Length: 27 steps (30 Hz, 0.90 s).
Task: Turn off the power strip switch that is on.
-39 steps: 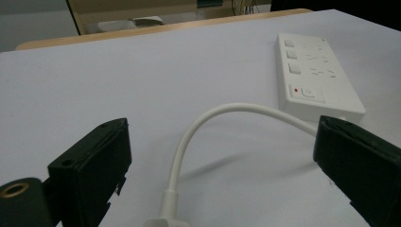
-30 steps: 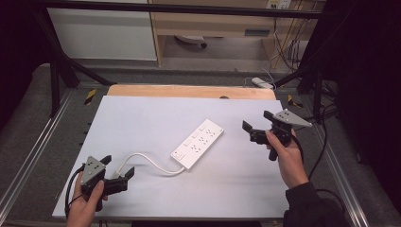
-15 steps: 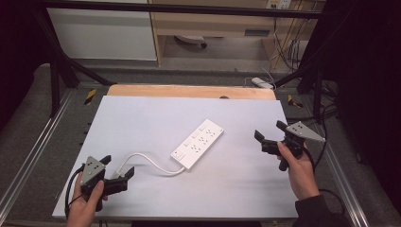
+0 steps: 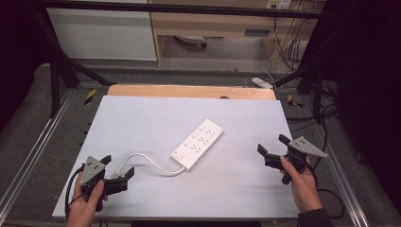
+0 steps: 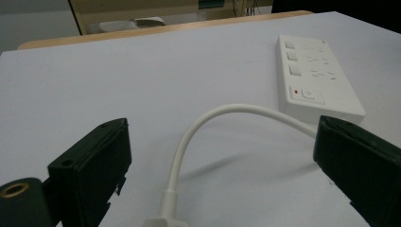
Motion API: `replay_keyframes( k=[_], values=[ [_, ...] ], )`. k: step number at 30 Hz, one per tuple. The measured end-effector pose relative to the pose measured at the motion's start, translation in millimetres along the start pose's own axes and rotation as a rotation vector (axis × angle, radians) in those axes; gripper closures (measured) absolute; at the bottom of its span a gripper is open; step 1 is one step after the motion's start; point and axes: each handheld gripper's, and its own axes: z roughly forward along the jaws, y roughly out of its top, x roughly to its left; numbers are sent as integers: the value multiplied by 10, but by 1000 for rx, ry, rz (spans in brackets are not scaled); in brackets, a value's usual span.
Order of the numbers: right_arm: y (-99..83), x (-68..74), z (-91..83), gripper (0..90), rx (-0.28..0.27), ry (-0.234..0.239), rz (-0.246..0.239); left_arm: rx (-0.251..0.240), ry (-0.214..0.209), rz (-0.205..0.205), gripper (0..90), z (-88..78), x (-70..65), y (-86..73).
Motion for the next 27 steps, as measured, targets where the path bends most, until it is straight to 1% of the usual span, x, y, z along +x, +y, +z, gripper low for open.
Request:
replay_keyframes(
  k=[7, 13, 17, 19, 20, 24, 25, 27],
  values=[
    [-125, 47, -32, 26, 25, 10, -7, -2, -2, -1, 53, 0, -3, 1],
    [-229, 97, 4, 24, 59, 23, -21, -5, -4, -3, 53, -2, -6, 2],
    [-284, 154, 63, 24, 87, 35, -23, -4, -4, -3, 53, 0, -6, 3],
    [-315, 186, 109, 24, 106, 45, -38, -3, -6, 1, 53, -1, -6, 4],
    [-331, 206, 136, 24, 120, 54, -36, -4, -7, 0, 53, -1, -8, 4],
    [-398, 272, 255, 26, 176, 79, -65, -1, -8, 3, 53, 1, -9, 4],
    [-405, 286, 275, 27, 184, 85, -62, -1, -8, 3, 53, 0, -8, 4],
    [-406, 288, 292, 31, 189, 81, -64, -1, -10, 3, 53, 2, -8, 5]
  ],
)
